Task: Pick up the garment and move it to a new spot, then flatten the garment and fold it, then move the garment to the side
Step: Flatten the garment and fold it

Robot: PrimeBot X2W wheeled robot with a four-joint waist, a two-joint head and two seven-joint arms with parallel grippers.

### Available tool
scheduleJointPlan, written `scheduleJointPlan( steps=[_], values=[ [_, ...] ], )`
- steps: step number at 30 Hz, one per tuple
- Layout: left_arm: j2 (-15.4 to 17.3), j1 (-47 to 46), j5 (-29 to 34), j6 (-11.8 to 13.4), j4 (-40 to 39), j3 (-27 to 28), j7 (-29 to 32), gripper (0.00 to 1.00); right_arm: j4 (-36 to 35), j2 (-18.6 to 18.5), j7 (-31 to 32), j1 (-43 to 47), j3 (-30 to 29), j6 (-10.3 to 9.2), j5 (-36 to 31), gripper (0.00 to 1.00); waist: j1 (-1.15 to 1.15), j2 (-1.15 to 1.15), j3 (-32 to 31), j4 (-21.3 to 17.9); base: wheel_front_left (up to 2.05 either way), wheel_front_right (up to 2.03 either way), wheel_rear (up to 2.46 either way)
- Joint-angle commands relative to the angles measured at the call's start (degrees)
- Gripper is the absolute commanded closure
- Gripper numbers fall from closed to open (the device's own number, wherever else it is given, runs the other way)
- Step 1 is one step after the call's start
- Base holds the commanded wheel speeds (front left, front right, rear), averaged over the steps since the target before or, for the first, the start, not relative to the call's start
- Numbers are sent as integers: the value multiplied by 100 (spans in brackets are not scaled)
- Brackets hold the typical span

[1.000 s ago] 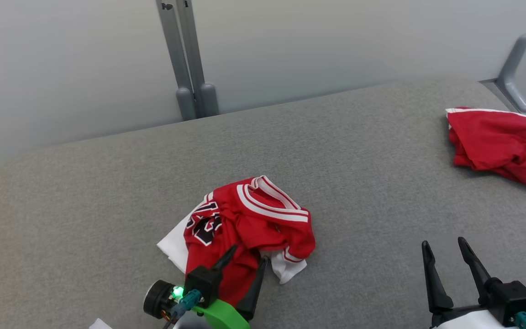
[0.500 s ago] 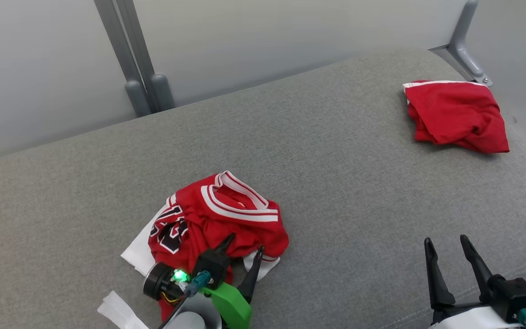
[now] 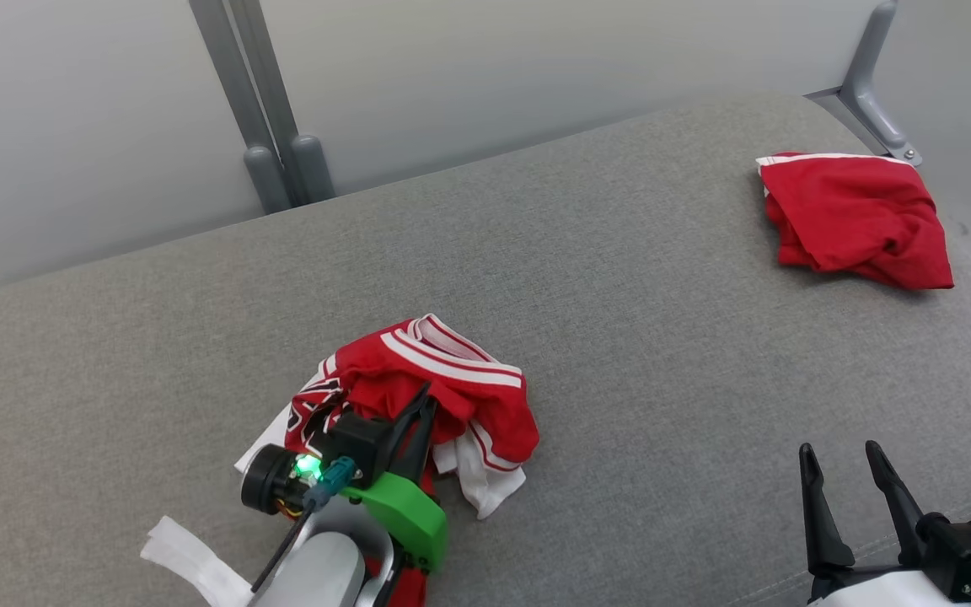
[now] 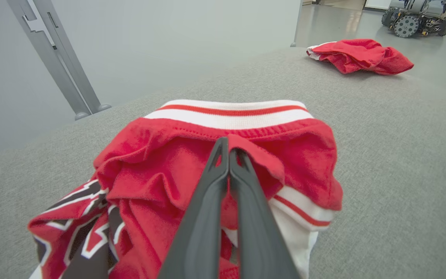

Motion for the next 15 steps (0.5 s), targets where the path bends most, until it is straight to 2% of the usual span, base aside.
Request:
scheduleJointPlan(
  steps=[1, 6, 10, 15],
  values=[
    [71, 135, -58, -32, -230, 113, 0, 100, -9, -5, -15, 61, -14, 2, 42, 0, 0, 0, -29, 85, 0, 0, 0],
    [161, 539, -610, -167, -1512, 703, 0, 100, -6, -5, -15, 190, -121, 2, 60, 0, 0, 0, -113, 356, 0, 0, 0],
    [413, 658, -1042, -227, -2353, 1083, 208, 100, 18, -7, -15, 223, -98, 2, 69, 0, 0, 0, -160, 570, 0, 0, 0],
    [657, 636, -1564, -133, -3136, 1570, 641, 100, 60, -8, -15, 119, -38, 2, 76, 0, 0, 0, -178, 705, 0, 0, 0]
  ],
)
